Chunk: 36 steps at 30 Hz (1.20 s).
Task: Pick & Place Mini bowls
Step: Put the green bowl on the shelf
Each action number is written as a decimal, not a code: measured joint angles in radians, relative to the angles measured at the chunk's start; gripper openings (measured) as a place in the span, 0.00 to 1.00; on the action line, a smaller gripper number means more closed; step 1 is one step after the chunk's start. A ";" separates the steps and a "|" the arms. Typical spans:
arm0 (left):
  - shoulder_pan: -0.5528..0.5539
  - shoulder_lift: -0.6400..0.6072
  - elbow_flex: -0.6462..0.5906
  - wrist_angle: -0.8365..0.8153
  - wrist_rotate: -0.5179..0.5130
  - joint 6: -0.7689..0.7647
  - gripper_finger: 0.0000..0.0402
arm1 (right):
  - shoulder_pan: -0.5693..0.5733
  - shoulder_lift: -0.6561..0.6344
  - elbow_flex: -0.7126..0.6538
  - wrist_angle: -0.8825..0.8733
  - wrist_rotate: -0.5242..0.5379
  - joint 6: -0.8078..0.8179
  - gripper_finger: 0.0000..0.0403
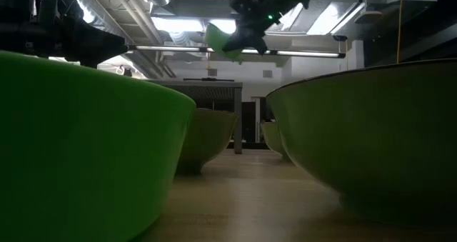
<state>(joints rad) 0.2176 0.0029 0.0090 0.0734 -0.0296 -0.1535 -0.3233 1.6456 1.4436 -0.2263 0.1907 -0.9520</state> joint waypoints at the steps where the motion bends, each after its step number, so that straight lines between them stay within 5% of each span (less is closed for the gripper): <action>1: 0.000 0.000 0.000 0.001 0.000 0.000 0.31 | 0.000 0.014 0.030 -0.020 -0.019 0.001 0.03; 18: 0.000 0.000 0.000 0.005 0.000 0.000 0.31 | 0.002 0.313 0.452 -0.415 -0.087 0.050 0.03; 25: 0.000 0.000 0.000 0.005 0.000 0.000 0.31 | -0.007 0.330 0.466 -0.468 0.044 0.208 0.04; 36: 0.000 0.000 0.000 0.005 0.000 0.000 0.31 | 0.010 0.329 0.466 -0.519 -0.026 0.351 0.04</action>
<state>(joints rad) 0.2176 0.0026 0.0087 0.0780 -0.0298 -0.1532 -0.3130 1.9751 1.9095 -0.7448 0.1650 -0.6008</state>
